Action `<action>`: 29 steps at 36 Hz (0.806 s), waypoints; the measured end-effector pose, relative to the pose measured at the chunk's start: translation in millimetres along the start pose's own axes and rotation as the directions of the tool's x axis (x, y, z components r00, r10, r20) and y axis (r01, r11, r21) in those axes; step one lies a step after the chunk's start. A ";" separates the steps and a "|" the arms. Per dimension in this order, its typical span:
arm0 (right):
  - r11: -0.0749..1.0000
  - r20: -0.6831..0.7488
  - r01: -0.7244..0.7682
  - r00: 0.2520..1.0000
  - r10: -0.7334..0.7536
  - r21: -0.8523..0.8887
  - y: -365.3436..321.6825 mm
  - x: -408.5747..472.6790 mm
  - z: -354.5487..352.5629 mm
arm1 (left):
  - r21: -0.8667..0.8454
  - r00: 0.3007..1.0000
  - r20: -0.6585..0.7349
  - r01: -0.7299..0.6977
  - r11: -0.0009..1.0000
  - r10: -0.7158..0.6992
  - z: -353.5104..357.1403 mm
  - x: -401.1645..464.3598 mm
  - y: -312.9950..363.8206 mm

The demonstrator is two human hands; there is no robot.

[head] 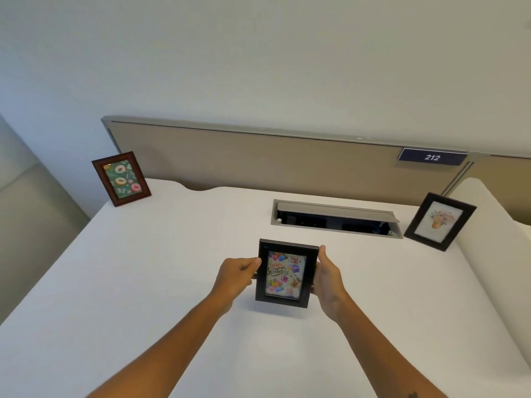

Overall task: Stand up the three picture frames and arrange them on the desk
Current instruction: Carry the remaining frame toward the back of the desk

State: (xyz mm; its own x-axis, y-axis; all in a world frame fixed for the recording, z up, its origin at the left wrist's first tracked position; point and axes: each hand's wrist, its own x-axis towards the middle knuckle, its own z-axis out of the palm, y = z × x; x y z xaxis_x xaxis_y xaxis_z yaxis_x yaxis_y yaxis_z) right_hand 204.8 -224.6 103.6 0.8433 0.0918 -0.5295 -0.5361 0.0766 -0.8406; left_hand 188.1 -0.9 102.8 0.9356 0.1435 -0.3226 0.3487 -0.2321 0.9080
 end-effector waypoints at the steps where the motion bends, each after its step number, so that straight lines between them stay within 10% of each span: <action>1: 1.000 0.003 -0.003 1.000 0.003 -0.003 -2.5 5.0 7.8 | 0.003 1.000 -0.005 0.001 1.000 -0.001 -7.4 4.8 0.0; 29: 0.996 0.023 -0.031 0.999 0.034 -0.085 -122.4 193.2 104.5 | 0.114 0.998 -0.068 -0.002 0.994 0.009 -87.5 216.5 44.5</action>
State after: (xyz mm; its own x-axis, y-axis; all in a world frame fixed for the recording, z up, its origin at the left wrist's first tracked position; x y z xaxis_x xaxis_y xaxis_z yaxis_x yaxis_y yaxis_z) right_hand 429.6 -112.5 116.1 0.8238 0.1174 -0.5546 -0.5573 -0.0110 -0.8302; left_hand 401.3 104.0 96.8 0.9329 0.2065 -0.2951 0.3513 -0.3402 0.8723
